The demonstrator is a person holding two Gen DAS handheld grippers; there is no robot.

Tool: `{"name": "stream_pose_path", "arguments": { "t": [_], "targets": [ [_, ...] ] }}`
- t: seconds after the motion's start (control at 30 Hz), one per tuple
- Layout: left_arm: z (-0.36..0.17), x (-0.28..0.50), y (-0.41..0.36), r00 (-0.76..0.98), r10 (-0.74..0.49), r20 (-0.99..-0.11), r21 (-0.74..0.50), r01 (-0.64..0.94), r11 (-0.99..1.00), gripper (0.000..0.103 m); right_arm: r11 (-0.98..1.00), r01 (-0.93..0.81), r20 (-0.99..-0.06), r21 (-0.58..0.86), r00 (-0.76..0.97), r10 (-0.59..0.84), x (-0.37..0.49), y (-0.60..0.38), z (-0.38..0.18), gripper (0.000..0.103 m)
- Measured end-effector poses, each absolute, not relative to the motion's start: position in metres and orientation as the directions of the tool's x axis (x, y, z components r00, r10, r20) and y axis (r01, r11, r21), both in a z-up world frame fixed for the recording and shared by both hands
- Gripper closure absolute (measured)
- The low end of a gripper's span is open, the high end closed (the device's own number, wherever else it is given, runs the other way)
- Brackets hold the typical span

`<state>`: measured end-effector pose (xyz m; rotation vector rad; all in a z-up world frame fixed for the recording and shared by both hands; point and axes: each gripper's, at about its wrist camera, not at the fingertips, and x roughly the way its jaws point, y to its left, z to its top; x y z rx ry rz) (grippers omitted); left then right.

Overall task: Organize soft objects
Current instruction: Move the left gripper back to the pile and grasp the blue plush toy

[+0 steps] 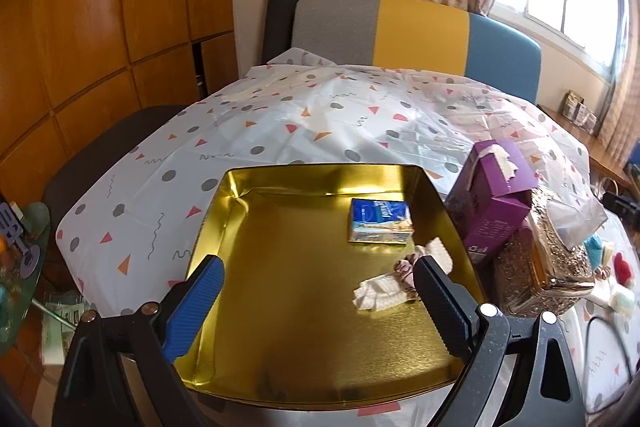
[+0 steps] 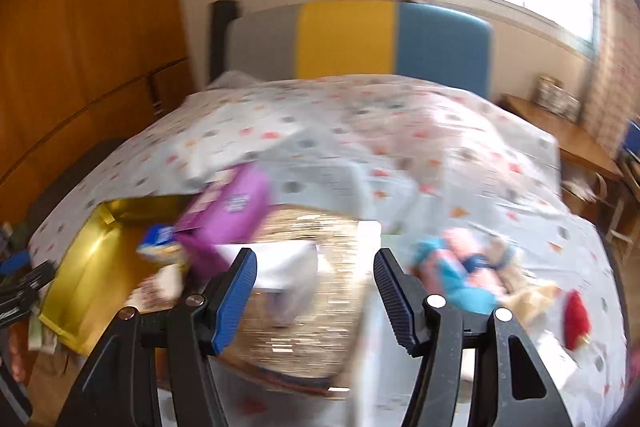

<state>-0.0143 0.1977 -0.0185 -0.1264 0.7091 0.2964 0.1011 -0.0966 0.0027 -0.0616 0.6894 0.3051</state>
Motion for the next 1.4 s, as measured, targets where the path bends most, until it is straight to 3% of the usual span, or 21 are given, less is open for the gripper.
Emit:
{"name": "stream_pose_path", "arguments": {
  "t": [0.37, 0.57, 0.77, 1.0, 1.2, 1.4],
  "targets": [
    [-0.002, -0.005, 0.165, 0.759, 0.15, -0.633, -0.008, -0.2, 0.98, 0.007, 0.977, 0.2, -0.653, 0.075, 0.751, -0.103, 0.138, -0.268, -0.023, 0.041],
    [0.022, 0.007, 0.125, 0.801, 0.051, -0.597, -0.004, -0.066, 0.998, 0.007, 0.864, 0.469, -0.743, 0.185, 0.642, -0.19, 0.128, -0.356, -0.066, 0.041],
    [0.04, 0.026, 0.056, 0.799, -0.125, -0.588, -0.004, 0.151, 0.988, 0.007, 0.797, 0.52, -0.76, 0.308, 0.638, -0.122, 0.114, -0.378, -0.07, 0.041],
    [0.048, 0.055, -0.045, 0.713, -0.321, -0.623, -0.02, 0.396, 0.918, 0.007, 0.789, 0.519, -0.767, 0.328, 0.634, -0.098, 0.119, -0.379, -0.073, 0.041],
    [0.019, 0.092, -0.128, 0.605, -0.353, -0.713, -0.019, 0.487, 0.873, 0.017, 0.776, 0.51, -0.758, 0.371, 0.649, -0.064, 0.118, -0.383, -0.071, 0.041],
    [-0.029, 0.128, -0.174, 0.559, -0.265, -0.786, 0.031, 0.464, 0.885, 0.019, 0.748, 0.521, -0.754, 0.411, 0.656, -0.042, 0.117, -0.389, -0.072, 0.041]
  ]
}}
